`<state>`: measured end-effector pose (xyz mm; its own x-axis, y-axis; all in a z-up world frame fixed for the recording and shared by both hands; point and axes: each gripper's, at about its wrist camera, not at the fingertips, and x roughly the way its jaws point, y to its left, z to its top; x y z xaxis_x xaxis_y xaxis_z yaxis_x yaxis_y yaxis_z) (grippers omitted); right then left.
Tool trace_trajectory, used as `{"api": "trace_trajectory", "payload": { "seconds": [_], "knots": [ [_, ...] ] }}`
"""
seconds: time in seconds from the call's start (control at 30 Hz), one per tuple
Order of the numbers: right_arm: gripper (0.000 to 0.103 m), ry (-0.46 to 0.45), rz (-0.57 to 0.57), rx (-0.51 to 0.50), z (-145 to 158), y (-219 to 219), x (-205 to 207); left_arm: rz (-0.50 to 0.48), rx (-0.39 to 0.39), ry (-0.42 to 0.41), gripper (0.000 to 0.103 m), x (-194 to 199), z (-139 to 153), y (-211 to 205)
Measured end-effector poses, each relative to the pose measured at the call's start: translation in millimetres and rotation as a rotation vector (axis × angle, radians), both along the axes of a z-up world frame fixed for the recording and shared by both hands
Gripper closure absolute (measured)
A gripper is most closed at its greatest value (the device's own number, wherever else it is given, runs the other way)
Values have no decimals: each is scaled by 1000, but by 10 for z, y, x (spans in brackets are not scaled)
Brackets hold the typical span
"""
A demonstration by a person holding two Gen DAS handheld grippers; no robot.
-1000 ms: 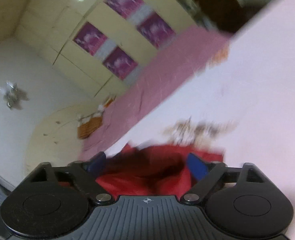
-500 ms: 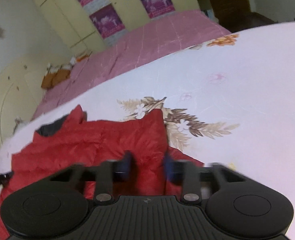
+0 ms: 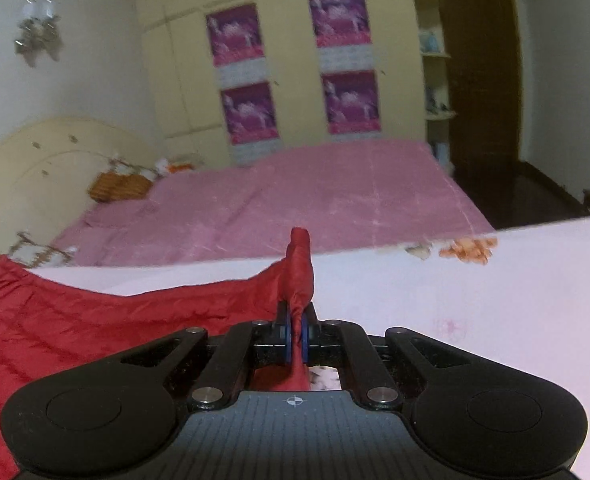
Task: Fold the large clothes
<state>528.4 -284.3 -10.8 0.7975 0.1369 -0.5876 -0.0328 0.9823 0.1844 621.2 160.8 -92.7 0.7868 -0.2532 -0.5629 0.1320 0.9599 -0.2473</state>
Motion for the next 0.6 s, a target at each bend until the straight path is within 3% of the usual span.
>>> {"api": "trace_trajectory", "payload": {
  "seconds": [0.17, 0.4, 0.47, 0.5, 0.53, 0.57, 0.6],
  "knots": [
    [99, 159, -31, -62, -547, 12, 154, 35, 11, 98, 96, 77, -369, 106],
    [99, 125, -53, -64, -709, 7, 44, 32, 45, 99, 94, -14, -426, 109],
    [98, 133, -54, -61, -680, -15, 31, 31, 55, 114, 85, -2, -359, 116],
    [92, 144, -52, -60, -629, -8, 15, 51, 71, 116, 64, 13, -310, 106],
    [66, 149, -69, -81, -547, 13, 15, 77, 88, 102, 44, -39, -240, 119],
    [25, 137, -108, -116, -416, 29, 8, 92, 99, 60, 39, -136, -146, 132],
    [20, 86, -138, -129, -307, 28, -80, 94, 109, 21, 38, -260, -41, 133]
  ]
}}
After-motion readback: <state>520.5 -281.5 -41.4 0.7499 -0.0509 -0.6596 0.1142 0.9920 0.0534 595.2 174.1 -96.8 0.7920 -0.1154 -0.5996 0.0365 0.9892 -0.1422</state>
